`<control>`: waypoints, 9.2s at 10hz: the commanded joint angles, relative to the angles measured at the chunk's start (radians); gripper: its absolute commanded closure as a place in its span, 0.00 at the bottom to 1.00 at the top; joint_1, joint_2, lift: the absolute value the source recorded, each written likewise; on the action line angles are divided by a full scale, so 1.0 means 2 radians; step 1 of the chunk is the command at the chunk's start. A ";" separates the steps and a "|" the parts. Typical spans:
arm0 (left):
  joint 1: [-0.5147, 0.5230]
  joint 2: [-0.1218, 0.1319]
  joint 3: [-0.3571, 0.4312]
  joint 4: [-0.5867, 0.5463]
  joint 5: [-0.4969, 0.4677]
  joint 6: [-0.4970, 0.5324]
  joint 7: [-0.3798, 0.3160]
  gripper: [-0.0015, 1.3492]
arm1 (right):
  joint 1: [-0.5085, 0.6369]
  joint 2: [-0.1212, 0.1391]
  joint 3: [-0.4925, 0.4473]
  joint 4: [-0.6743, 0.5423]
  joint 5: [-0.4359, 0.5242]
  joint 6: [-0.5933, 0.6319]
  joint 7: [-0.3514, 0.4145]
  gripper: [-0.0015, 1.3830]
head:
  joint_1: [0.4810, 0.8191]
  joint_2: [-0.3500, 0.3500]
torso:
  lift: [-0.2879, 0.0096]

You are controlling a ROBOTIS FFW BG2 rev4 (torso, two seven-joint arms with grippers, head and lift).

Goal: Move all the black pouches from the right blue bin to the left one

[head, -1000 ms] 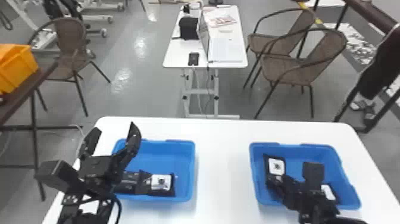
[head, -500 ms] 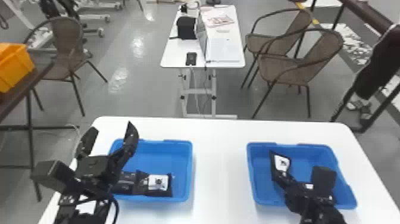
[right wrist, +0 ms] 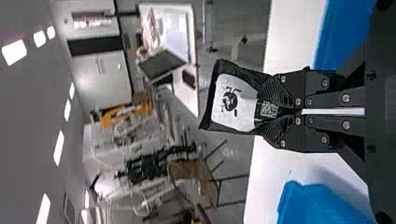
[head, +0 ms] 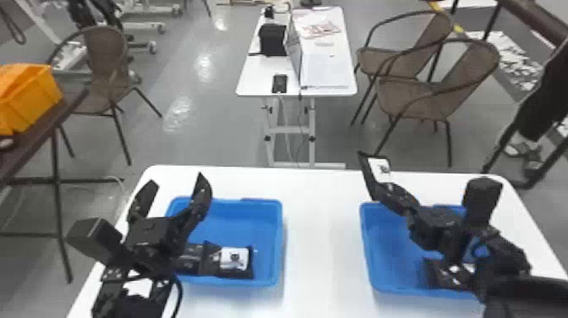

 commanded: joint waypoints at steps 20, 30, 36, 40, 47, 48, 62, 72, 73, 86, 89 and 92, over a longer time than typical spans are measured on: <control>-0.071 -0.003 0.009 -0.037 0.143 0.286 -0.062 0.91 | -0.230 -0.030 0.332 0.177 -0.119 -0.008 0.074 0.80 | 0.63 0.90 | 0.97; -0.030 -0.014 0.014 0.006 -0.132 0.109 -0.038 0.91 | -0.022 0.010 0.046 0.010 -0.027 -0.030 0.016 0.17 | 0.63 0.75 | 0.97; -0.039 0.000 0.006 0.114 -0.159 -0.036 -0.050 0.00 | -0.001 0.006 0.033 0.012 -0.038 -0.050 -0.011 0.17 | 0.63 0.66 | 0.97; -0.016 -0.020 0.026 0.059 -0.139 -0.055 -0.042 0.03 | 0.069 0.007 0.015 -0.070 -0.022 -0.027 -0.115 0.17 | 0.63 0.62 | 0.97; 0.000 -0.025 0.039 0.019 -0.127 -0.039 -0.035 0.04 | 0.110 0.020 -0.084 -0.095 0.027 0.137 -0.194 0.17 | 0.63 0.46 | 0.97; 0.000 -0.025 0.041 0.019 -0.127 -0.037 -0.035 0.04 | 0.099 0.018 -0.093 -0.077 0.029 0.149 -0.190 0.17 | 0.63 0.43 | 0.97; 0.002 -0.025 0.040 0.019 -0.125 -0.031 -0.035 0.04 | -0.013 -0.010 -0.103 0.068 0.111 0.259 -0.131 0.27 | 0.63 0.34 | 0.97; 0.003 -0.025 0.041 0.018 -0.125 -0.044 -0.035 0.04 | 0.025 0.008 -0.100 -0.046 -0.011 0.179 -0.131 0.93 | 0.63 0.41 | 0.97; 0.003 -0.025 0.042 0.018 -0.123 -0.044 -0.035 0.04 | 0.022 0.007 -0.093 -0.067 -0.040 0.173 -0.125 0.93 | 0.63 0.43 | 0.97; -0.047 0.012 -0.033 -0.011 -0.011 0.082 -0.039 0.08 | -0.233 0.022 0.221 0.249 -0.218 0.016 0.086 0.93 | 0.63 0.87 | 0.97; -0.053 0.024 -0.045 -0.011 0.015 0.094 -0.047 0.08 | -0.239 0.022 0.238 0.252 -0.230 0.015 0.087 0.93 | 0.63 0.89 | 0.97; -0.065 0.024 -0.043 -0.011 0.025 0.145 -0.071 0.08 | -0.244 0.022 0.255 0.257 -0.242 0.015 0.087 0.93 | 0.63 0.88 | 0.97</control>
